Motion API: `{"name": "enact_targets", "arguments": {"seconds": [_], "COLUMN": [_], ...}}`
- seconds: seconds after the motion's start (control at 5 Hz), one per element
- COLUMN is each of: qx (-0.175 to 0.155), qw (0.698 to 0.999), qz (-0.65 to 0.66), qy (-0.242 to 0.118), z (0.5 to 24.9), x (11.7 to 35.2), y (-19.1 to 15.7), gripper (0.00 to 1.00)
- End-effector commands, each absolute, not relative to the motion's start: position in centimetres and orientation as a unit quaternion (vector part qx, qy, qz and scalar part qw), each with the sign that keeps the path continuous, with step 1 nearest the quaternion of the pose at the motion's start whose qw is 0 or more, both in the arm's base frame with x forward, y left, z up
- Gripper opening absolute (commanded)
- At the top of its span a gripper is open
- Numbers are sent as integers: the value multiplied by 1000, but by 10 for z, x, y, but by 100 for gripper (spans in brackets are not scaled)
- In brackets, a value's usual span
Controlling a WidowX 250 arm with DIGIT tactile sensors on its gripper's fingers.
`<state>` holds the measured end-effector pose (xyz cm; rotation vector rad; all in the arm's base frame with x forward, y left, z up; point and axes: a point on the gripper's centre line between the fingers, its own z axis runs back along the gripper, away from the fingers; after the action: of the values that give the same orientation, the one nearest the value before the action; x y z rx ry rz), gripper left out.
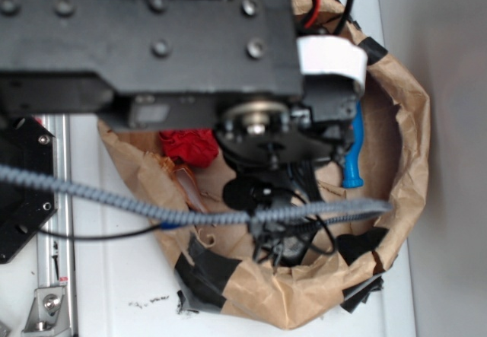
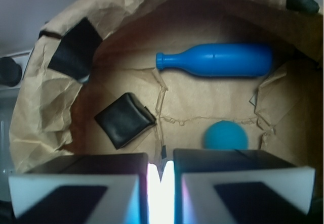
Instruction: Grab the red paper.
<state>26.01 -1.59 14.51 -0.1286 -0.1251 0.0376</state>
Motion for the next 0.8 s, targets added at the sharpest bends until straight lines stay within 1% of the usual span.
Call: {"name": "enact_targets", "arguments": {"seconds": [0.0, 0.2, 0.4, 0.6], "qx": [24, 41, 59, 58], "qw": [998, 998, 997, 997], "qz": [0, -26, -56, -50], "qy": [-55, -44, -11, 19], "z": [152, 138, 120, 107], "x": [229, 222, 215, 208], "y": [49, 65, 69, 71], "gripper": [100, 100, 100, 100]}}
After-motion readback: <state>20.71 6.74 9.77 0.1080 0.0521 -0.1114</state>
